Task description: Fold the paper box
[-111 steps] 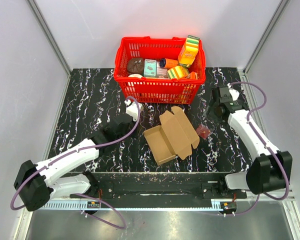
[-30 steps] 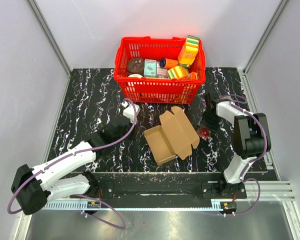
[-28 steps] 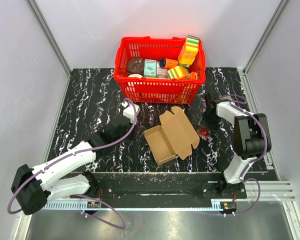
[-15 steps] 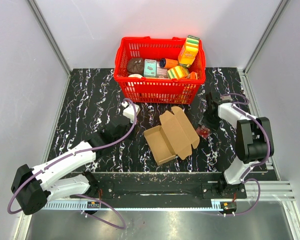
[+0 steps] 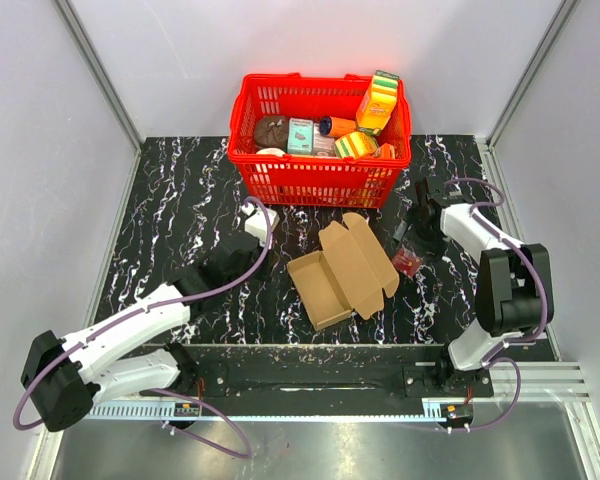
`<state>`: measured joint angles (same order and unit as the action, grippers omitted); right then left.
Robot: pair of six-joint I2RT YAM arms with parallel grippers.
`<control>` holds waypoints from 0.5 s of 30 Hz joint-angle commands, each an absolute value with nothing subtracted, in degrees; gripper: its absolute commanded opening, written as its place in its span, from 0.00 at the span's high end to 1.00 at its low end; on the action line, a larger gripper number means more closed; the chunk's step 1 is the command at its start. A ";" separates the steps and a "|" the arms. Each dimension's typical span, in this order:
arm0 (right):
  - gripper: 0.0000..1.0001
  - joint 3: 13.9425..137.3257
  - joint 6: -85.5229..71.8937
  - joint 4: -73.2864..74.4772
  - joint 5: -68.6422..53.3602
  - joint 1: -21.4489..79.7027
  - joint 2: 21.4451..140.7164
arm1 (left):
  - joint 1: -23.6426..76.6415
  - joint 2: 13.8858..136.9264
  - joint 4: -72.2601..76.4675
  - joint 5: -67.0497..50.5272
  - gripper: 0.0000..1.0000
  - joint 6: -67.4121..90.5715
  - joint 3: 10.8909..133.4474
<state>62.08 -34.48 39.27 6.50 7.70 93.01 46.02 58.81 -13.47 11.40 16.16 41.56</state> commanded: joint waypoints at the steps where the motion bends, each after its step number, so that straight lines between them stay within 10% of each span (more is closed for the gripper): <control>1: 0.16 65.91 -31.57 38.94 5.54 7.30 95.18 | 45.79 56.34 -11.43 12.04 1.00 17.14 40.70; 15: 0.09 69.25 -34.45 40.87 4.04 5.27 103.53 | 45.79 55.02 -10.90 11.69 1.00 17.93 38.76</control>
